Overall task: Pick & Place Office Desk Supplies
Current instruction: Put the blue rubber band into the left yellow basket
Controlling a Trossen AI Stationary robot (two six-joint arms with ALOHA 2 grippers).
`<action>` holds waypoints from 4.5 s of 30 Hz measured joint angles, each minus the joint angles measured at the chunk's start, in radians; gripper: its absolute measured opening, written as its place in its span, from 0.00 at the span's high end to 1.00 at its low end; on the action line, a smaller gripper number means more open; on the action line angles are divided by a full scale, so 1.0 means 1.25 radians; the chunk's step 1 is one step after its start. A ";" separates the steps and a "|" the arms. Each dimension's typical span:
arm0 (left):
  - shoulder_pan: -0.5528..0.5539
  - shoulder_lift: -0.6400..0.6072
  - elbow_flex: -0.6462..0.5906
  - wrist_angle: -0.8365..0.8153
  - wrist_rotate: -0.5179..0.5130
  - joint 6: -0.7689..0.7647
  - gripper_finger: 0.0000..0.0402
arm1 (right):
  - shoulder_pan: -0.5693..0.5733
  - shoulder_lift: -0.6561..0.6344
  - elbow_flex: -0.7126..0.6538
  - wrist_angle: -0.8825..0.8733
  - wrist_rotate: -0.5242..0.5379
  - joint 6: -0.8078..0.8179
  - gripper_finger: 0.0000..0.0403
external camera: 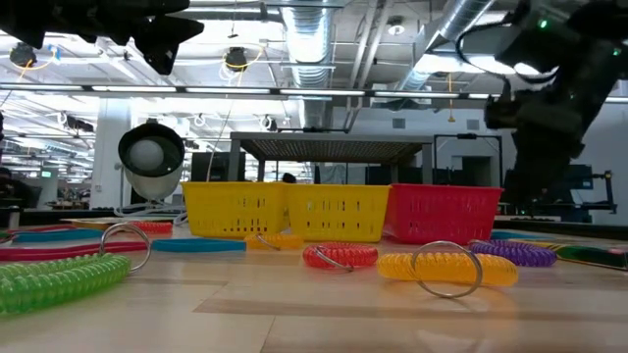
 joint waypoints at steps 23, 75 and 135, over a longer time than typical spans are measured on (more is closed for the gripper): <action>0.000 0.000 0.000 0.000 0.000 0.000 0.60 | 0.000 0.152 0.000 0.004 0.067 0.014 0.29; 0.000 0.000 0.001 -0.006 0.000 0.000 0.59 | -0.001 0.225 0.034 -0.008 0.020 -0.001 0.53; 0.000 0.000 0.001 -0.006 0.001 -0.001 0.59 | 0.001 0.227 0.271 -0.354 0.097 -0.061 1.00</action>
